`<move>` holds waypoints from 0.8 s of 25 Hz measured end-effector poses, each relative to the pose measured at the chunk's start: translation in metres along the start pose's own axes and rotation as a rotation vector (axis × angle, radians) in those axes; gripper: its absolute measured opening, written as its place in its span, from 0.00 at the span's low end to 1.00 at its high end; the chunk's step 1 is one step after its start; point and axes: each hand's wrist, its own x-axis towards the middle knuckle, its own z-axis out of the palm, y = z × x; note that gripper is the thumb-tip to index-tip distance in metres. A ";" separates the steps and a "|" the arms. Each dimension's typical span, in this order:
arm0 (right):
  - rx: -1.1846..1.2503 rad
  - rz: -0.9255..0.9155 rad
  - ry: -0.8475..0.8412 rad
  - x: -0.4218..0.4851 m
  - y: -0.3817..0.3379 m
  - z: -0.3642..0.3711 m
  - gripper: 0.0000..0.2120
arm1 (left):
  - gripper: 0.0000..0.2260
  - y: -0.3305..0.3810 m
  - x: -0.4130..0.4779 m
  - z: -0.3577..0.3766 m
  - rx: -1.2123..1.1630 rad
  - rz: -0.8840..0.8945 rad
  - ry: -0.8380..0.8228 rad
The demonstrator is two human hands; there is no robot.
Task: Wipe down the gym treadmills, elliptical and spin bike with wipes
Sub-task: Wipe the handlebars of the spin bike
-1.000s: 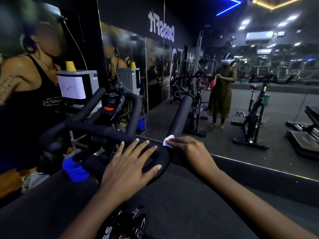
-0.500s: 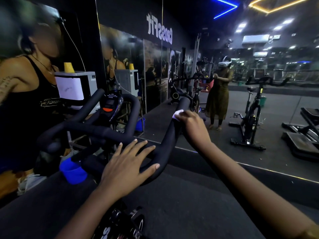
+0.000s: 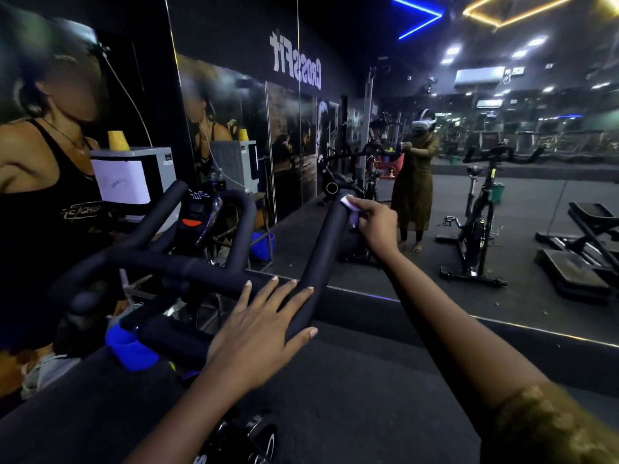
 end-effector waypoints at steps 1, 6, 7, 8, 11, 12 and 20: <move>0.047 0.022 0.006 -0.006 0.002 0.005 0.17 | 0.52 0.001 0.000 -0.001 -0.003 0.001 0.002; 0.232 0.089 0.098 -0.070 0.004 0.020 0.18 | 0.41 0.000 0.001 0.001 0.040 0.001 -0.051; 0.258 0.100 0.100 -0.085 0.003 0.022 0.19 | 0.36 -0.001 0.001 0.002 0.045 -0.013 -0.068; 0.274 0.104 0.102 -0.100 0.001 0.023 0.21 | 0.33 -0.001 0.001 0.004 0.050 -0.035 -0.072; 0.301 0.090 0.104 -0.145 -0.005 0.026 0.23 | 0.32 -0.001 0.001 0.003 0.055 -0.028 -0.021; 0.305 0.088 0.095 -0.159 -0.007 0.027 0.24 | 0.34 0.001 0.001 0.003 0.038 -0.020 -0.031; 0.033 -0.316 0.033 -0.082 -0.023 -0.001 0.15 | 0.30 -0.001 -0.002 0.006 0.087 -0.040 -0.014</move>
